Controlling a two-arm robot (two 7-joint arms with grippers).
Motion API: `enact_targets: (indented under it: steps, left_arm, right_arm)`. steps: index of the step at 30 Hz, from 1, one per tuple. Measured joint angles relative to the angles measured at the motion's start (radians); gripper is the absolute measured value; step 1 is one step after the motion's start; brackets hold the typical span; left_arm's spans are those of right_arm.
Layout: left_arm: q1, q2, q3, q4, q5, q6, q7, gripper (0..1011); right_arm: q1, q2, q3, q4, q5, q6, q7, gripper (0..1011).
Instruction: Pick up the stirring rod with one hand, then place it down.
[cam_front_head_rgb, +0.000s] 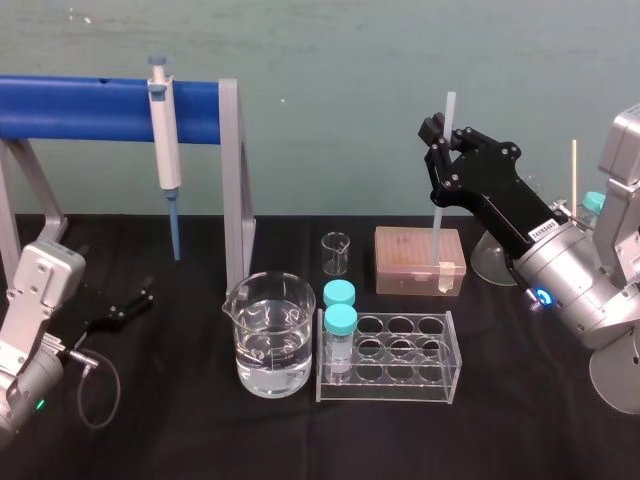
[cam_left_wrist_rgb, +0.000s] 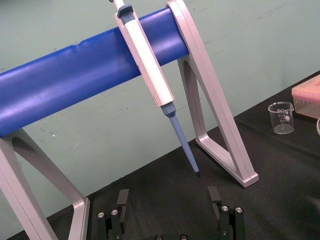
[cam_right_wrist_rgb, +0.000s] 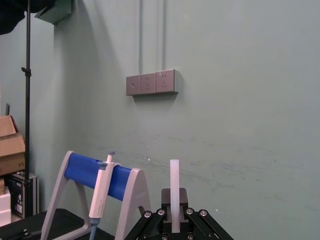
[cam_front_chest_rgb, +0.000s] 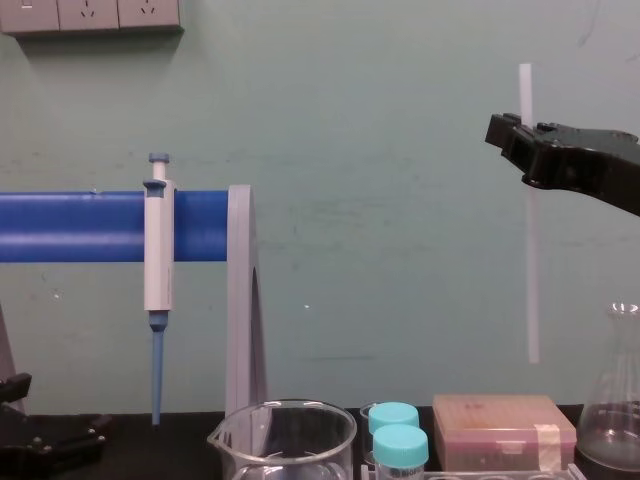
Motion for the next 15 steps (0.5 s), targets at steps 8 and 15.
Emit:
enact_targets:
  steps: [8,15]
  left_arm:
    - [0.0,0.0,0.0,0.0,0.0,0.0,0.0,1000]
    - [0.0,0.0,0.0,0.0,0.0,0.0,0.0,1000]
  right_arm:
    - [-0.003,0.001,0.0,-0.002,-0.001,0.0,0.0,71]
    - [-0.004,0.005,0.0,-0.005,-0.002,0.006,0.0,72]
